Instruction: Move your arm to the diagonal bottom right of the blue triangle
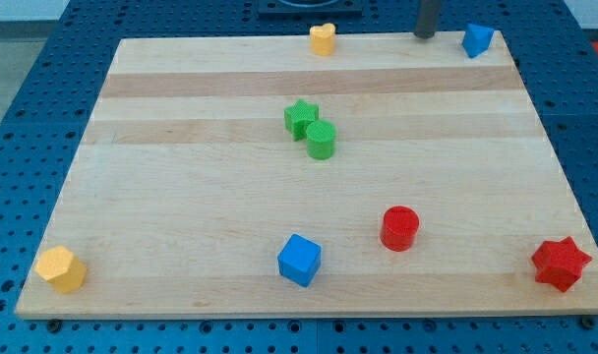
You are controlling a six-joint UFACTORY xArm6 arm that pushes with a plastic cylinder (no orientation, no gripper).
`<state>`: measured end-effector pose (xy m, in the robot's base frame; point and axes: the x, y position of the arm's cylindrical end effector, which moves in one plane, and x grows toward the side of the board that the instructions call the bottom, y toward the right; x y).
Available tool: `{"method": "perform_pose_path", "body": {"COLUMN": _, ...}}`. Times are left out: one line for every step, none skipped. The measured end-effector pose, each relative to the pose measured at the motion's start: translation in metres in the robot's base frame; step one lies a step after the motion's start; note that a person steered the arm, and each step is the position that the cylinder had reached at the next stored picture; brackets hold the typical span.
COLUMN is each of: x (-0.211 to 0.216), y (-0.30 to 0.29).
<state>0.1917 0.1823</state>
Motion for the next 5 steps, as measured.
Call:
{"method": "perform_pose_path", "body": {"x": 0.000, "y": 0.008}}
{"method": "perform_pose_path", "body": {"x": -0.001, "y": 0.011}}
{"method": "perform_pose_path", "body": {"x": 0.000, "y": 0.008}}
{"method": "perform_pose_path", "body": {"x": 0.000, "y": -0.007}}
{"method": "perform_pose_path", "body": {"x": 0.016, "y": -0.017}}
